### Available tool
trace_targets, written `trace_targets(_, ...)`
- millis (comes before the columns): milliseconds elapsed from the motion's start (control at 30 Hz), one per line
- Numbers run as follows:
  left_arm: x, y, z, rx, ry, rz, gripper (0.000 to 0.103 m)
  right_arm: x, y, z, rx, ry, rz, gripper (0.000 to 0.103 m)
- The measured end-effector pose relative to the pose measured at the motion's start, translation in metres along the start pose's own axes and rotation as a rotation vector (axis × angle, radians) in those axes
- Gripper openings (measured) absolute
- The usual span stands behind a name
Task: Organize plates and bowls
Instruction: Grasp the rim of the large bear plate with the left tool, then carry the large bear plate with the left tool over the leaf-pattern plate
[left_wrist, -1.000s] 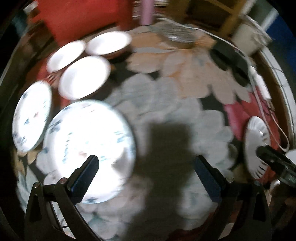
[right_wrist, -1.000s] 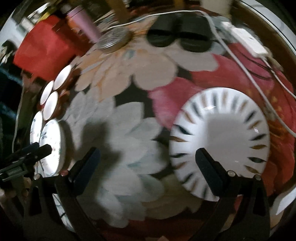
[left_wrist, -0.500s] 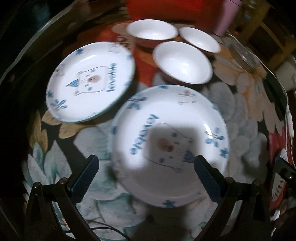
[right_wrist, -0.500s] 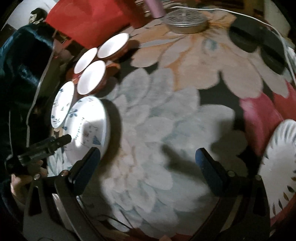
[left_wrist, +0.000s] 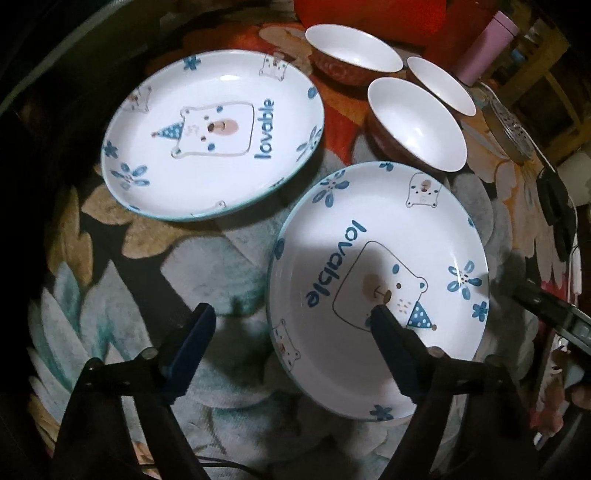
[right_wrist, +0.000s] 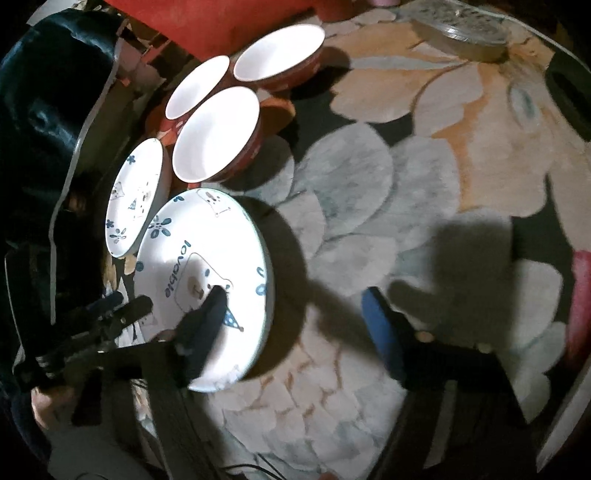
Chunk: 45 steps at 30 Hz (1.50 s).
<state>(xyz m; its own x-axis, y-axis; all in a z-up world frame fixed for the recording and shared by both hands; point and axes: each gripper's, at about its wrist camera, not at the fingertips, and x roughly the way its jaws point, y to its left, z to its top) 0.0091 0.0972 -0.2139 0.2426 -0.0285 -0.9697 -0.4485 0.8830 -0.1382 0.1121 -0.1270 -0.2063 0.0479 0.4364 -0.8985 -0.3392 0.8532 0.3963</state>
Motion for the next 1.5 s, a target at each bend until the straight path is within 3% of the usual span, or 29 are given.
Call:
trace_targets(67, 0.005, 0.004, 0.001, -0.016, 0.009, -0.02, 0.078, 0.007, 0.005, 0.001, -0.011, 0.011, 0.0, 0.058)
trace_targets(133, 0.01, 0.008, 0.003, -0.03, 0.022, -0.042, 0.049, 0.013, 0.011, 0.001, -0.035, 0.021, -0.003, 0.048)
trace_targets(167, 0.013, 0.009, 0.003, -0.035, 0.033, -0.049, 0.041, 0.017, 0.014, 0.001, -0.048, 0.03, -0.007, 0.042)
trace_targets(333, 0.022, 0.019, 0.003, -0.043, 0.048, -0.106, 0.016, 0.028, 0.022, 0.0, -0.091, 0.049, -0.022, 0.017)
trace_targets(400, 0.023, 0.022, 0.004, -0.043, 0.047, -0.128, 0.015, 0.029, 0.022, -0.001, -0.112, 0.042, -0.056, 0.009)
trace_targets(533, 0.026, 0.029, 0.006, -0.045, 0.069, -0.173, 0.015, 0.034, 0.018, -0.001, -0.089, 0.056, -0.035, 0.008)
trace_targets(900, 0.02, 0.013, 0.004, 0.084, 0.05, -0.153, 0.015, 0.032, 0.018, -0.007, -0.122, 0.053, -0.048, 0.009)
trace_targets(1500, -0.002, -0.062, 0.005, 0.269, 0.039, -0.206, 0.015, -0.034, -0.033, -0.021, 0.048, -0.051, -0.033, 0.008)
